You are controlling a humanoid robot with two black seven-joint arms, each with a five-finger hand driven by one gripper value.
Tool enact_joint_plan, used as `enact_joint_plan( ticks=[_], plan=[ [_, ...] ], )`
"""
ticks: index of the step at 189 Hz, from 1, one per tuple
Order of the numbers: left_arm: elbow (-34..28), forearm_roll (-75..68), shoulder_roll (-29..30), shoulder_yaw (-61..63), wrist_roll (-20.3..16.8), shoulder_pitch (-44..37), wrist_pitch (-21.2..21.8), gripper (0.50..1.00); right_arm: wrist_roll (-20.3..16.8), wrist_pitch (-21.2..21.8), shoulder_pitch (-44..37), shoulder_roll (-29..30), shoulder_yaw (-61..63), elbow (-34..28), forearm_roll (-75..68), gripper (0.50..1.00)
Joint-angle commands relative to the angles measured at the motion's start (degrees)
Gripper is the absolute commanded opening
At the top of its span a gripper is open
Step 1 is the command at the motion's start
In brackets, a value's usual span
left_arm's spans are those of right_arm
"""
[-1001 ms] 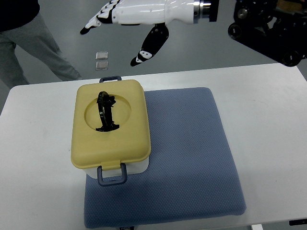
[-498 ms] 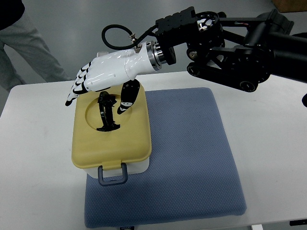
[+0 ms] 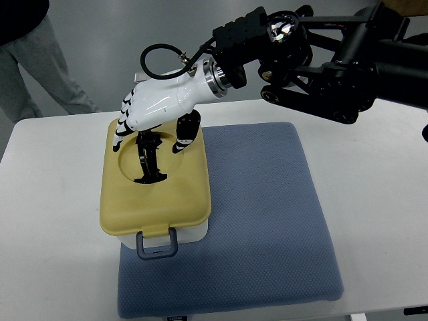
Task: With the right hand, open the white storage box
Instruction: 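Lower the right hand and close its fingers around the black handle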
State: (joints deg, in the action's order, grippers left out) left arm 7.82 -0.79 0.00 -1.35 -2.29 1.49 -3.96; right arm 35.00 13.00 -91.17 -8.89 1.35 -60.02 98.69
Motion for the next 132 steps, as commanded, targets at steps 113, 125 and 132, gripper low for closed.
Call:
enact_joint_plan(
  ticks=[113,125,132],
  plan=[
    [0.0,0.0,0.0,0.0,0.0,0.0,0.0,1.000,0.0,-0.1,-2.4,4.5,-2.2,1.7,1.5,0.742],
    [0.0,0.0,0.0,0.0,0.0,0.0,0.0,1.000,0.0,-0.1,-2.3,4.5,-2.2,2.1,1.5,0.723],
    [0.0,0.0,0.0,0.0,0.0,0.0,0.0,1.000,0.0,-0.1,-2.3,4.5,-2.2,2.3,1.5,0.721]
  ],
)
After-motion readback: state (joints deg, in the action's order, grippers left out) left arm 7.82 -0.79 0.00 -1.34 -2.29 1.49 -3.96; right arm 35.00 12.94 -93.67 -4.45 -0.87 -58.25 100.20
